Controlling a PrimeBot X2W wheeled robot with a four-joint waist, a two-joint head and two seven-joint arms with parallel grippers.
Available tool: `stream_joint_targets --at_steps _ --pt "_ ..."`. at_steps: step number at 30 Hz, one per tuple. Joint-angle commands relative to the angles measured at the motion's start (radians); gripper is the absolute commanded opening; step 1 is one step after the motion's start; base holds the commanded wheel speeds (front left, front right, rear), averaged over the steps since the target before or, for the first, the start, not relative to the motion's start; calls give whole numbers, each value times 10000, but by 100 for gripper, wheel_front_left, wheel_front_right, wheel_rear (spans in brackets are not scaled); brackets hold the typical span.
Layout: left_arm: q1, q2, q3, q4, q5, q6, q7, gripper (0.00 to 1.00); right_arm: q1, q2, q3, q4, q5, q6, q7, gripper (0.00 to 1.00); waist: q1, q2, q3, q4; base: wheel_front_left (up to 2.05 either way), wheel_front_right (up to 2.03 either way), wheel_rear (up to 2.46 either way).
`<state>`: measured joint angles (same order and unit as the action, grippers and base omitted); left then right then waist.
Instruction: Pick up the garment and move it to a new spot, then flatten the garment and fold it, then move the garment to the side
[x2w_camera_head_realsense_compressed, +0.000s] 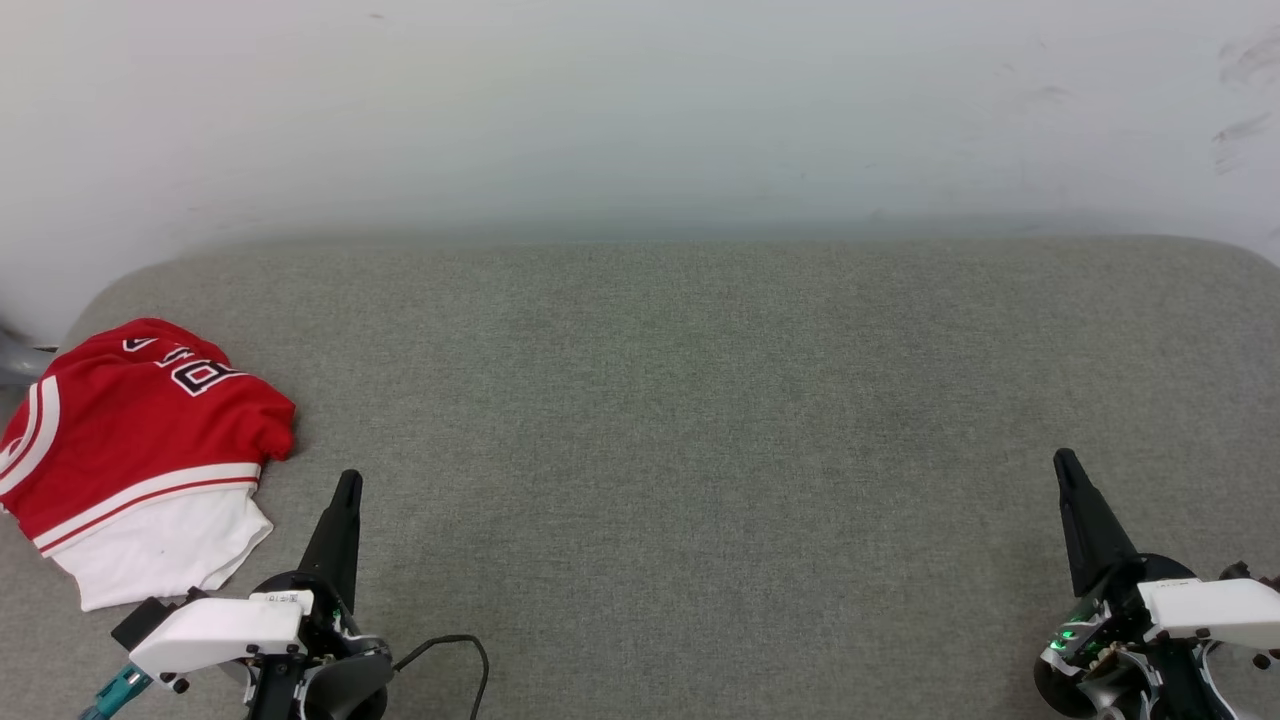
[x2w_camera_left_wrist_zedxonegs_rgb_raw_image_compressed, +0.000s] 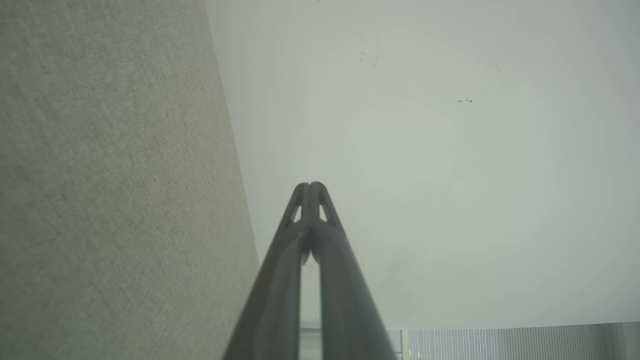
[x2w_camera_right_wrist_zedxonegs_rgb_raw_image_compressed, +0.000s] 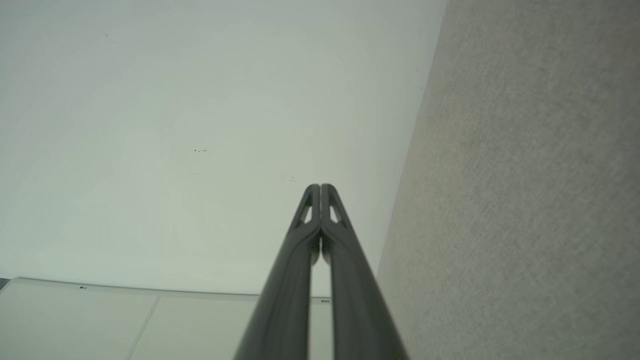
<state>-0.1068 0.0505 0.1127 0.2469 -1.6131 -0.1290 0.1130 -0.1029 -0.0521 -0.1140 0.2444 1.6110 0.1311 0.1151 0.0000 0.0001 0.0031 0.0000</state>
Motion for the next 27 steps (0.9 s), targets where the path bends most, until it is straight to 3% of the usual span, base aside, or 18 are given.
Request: stream_joint_targets --at_steps 1,27 --pt "-47 -6 25 -13 0 -36 48 0 -104 36 -1 13 40 -7 8 0 0 -1 0 0 0 0 0" --pt "-47 -6 25 -14 0 -36 48 0 -104 36 -1 13 40 -7 7 0 0 -1 0 0 0 0 0"
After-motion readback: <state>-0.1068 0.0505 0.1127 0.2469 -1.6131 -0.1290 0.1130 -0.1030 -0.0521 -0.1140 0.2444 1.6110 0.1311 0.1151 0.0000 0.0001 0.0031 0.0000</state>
